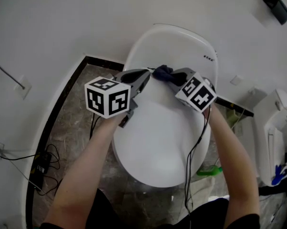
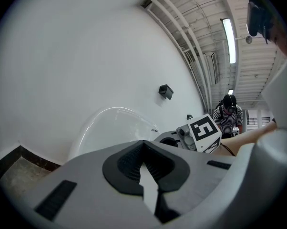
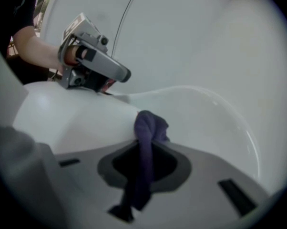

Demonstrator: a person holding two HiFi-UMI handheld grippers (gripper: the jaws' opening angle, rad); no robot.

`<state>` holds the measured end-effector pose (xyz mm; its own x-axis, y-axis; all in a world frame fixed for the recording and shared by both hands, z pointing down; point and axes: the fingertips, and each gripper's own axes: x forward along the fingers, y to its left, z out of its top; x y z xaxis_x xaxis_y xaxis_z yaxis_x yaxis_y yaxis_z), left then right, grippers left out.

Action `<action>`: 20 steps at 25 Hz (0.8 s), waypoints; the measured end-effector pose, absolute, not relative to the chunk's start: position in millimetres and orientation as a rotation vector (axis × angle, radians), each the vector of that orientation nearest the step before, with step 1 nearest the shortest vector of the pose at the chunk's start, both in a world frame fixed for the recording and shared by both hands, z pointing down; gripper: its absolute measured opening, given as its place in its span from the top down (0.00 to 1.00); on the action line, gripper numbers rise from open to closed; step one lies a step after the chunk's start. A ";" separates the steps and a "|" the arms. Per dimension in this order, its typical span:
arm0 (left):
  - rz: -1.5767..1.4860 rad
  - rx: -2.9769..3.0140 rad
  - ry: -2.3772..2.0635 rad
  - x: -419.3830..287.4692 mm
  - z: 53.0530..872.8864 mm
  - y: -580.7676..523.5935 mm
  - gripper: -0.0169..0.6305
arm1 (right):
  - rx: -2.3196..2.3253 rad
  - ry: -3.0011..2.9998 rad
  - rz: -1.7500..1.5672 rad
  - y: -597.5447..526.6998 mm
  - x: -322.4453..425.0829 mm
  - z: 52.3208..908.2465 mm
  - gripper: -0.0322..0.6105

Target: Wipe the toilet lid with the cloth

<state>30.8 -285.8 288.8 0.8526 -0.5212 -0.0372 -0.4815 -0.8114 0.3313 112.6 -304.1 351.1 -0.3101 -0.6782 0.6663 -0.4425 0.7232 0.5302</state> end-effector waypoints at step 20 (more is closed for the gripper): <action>-0.172 2.707 -0.762 30.8 289.4 -286.7 0.95 | 0.821 -2.059 -0.298 -258.4 94.9 349.1 0.84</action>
<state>30.8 -286.7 289.4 0.8503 -0.5256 -0.0281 -0.4867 -0.8053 0.3386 94.9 -258.4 349.1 -0.3995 -0.6515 0.6450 -0.4418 0.7533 0.4873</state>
